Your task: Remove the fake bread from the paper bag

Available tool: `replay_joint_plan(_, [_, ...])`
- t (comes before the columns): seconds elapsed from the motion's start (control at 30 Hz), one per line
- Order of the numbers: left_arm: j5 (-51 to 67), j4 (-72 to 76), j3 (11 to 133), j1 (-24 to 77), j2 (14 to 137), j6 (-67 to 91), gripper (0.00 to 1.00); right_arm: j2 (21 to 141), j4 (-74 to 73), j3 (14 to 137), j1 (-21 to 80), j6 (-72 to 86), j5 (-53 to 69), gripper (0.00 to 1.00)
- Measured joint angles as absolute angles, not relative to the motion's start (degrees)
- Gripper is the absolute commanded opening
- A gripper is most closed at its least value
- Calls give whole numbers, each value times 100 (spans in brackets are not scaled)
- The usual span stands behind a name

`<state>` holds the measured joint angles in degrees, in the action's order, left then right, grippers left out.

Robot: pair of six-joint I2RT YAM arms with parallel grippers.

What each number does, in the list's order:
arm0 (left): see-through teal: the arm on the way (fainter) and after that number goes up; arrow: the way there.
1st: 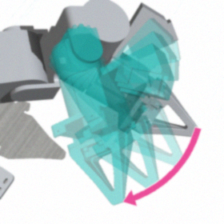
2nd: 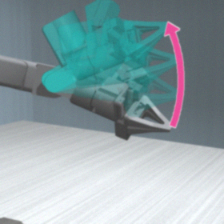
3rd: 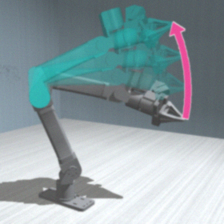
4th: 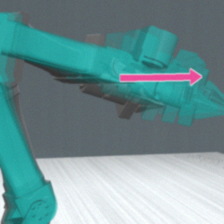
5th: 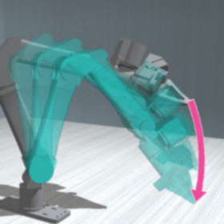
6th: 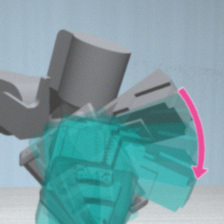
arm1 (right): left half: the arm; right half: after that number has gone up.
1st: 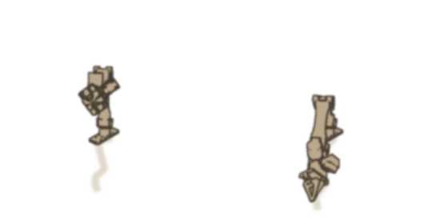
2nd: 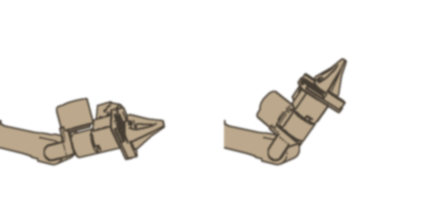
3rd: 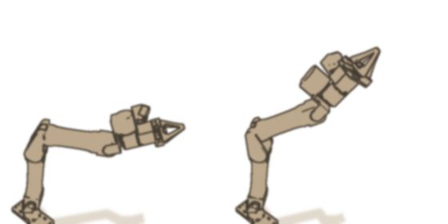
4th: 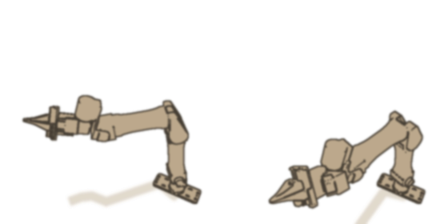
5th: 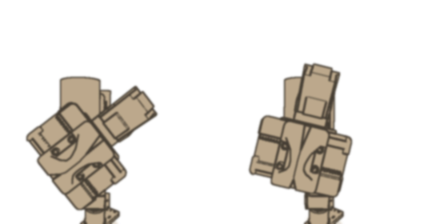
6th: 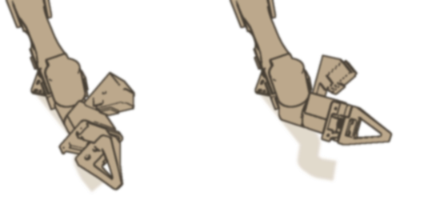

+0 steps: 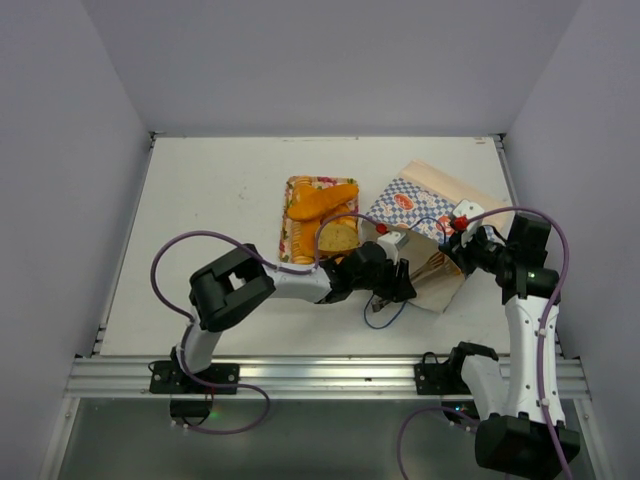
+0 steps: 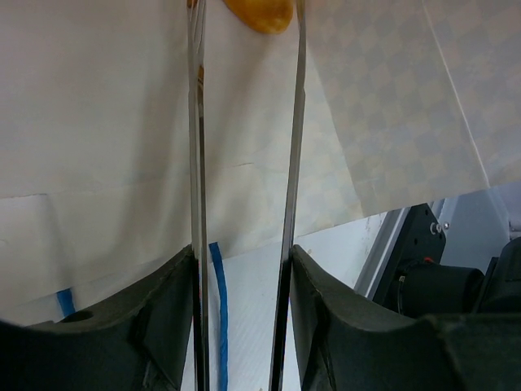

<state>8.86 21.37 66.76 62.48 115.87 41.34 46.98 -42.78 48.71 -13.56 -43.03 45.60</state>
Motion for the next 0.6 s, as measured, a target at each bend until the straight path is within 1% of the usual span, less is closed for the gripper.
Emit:
replay_joint_plan(0.5, [869,2082,7120,6346,11937,4152,50,4724,-4237,4860,-1356,-4241,4591,0])
replay_joint_plan(0.6, [864,2040,7192,6346,11998,4165,46,4724,-4237,4860,-1356,-4241,4589,0])
